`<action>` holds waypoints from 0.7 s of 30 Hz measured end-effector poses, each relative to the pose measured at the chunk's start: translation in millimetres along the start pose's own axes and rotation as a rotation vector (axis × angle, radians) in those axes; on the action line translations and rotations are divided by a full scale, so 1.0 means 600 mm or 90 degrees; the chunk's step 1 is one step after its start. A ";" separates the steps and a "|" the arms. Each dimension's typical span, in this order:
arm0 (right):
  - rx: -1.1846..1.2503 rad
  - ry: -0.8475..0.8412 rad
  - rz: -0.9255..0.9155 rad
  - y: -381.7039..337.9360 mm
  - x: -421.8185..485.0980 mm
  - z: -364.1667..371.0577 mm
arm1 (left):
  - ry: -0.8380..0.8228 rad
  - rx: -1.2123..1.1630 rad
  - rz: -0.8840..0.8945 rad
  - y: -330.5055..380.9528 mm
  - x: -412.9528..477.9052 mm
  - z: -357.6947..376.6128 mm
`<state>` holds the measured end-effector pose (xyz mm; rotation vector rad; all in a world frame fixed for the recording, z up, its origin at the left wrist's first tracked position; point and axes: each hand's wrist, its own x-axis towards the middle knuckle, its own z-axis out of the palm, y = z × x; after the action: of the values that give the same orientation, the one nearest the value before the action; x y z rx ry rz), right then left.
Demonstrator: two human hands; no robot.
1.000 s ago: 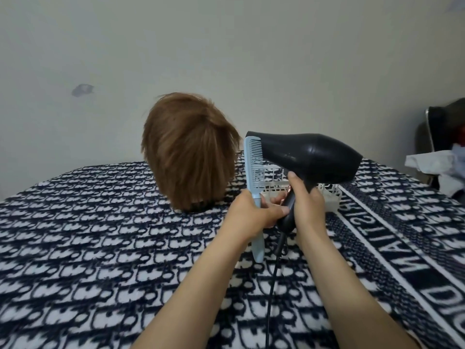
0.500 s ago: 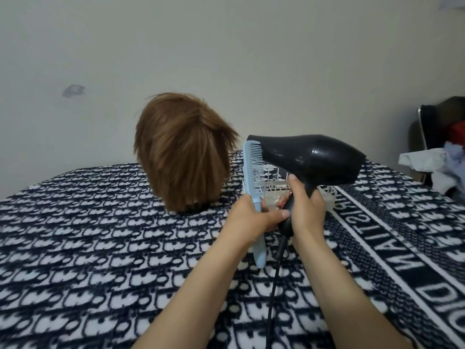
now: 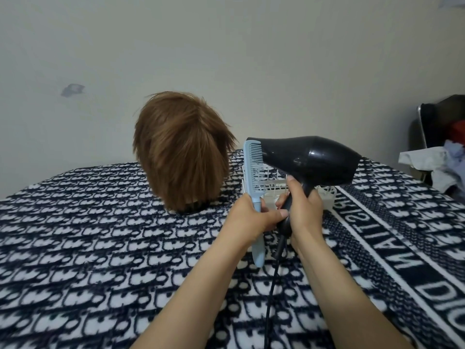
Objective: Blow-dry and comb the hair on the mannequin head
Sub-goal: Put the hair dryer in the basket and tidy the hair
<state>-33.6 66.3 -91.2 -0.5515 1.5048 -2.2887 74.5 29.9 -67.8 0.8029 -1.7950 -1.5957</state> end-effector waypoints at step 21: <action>-0.028 -0.114 0.237 -0.059 0.077 0.000 | 0.081 -0.151 -0.049 0.044 0.037 0.047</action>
<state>-76.2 57.2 -52.2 -0.4325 1.4354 -1.8777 37.7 33.0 -43.4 0.8487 -1.4687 -1.7270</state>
